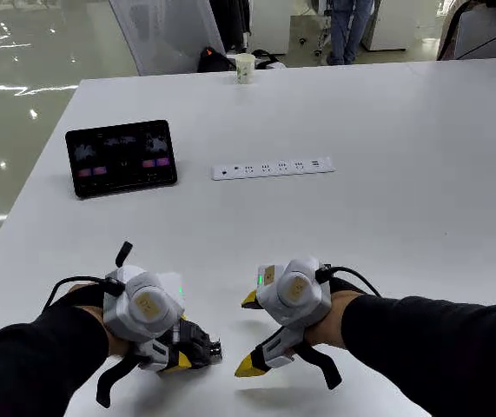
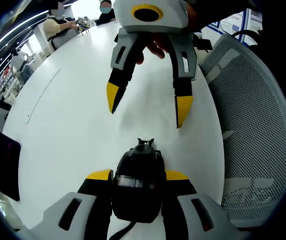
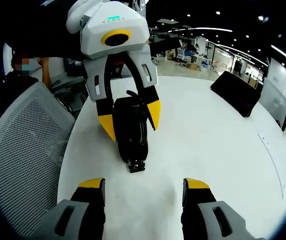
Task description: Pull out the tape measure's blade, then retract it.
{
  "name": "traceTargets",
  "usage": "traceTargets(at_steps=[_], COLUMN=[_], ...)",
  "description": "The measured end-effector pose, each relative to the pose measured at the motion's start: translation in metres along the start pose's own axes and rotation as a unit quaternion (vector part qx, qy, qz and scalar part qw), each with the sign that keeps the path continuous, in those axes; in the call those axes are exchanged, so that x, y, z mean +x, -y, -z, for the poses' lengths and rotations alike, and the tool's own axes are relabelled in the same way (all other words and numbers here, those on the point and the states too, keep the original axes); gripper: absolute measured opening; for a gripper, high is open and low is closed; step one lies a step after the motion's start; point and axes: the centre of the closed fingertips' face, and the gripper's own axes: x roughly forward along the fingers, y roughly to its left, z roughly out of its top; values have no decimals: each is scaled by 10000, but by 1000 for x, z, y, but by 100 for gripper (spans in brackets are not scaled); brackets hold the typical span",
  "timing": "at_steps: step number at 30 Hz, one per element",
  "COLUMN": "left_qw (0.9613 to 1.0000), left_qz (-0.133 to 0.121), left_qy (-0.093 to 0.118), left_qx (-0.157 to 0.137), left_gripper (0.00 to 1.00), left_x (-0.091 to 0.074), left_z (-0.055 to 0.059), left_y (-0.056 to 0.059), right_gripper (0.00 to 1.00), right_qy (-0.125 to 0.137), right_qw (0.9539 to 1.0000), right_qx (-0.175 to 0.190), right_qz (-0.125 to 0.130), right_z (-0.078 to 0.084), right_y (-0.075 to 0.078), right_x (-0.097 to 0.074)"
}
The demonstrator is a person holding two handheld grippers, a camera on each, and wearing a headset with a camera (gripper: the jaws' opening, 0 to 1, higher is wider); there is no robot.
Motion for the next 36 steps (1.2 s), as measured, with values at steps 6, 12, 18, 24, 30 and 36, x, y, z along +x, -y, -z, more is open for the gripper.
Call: traceTargets(at_steps=[6,12,18,24,30,36], left_qw=[10000,9999,9998,9998,9998,9995], left_qz=[-12,-165,-136,-86,68,193], left_qy=[35,44,109,114,165,246], left_qx=[-64,-1,-68,-143,-18,-12], left_gripper=[32,32,32,33,33,33], left_x=[0,0,1,2,2,2], left_z=[0,0,0,0,0,1], left_y=[1,3,2,0,1,2], right_gripper=[48,37,30,15,13,12], right_qy=[-86,-105,-125,-253,-328,-376], right_qw=[9999,9997,9992,9983,9984,9980], right_qx=[22,-198,-347,-513,-446,-463], right_qz=[-105,-40,-132,-74,-126,-220], right_z=[1,-3,-7,-5,-8,-8], right_y=[-6,-7,-12,-9,-10,-11], right_x=[13,25,32,34,38,37])
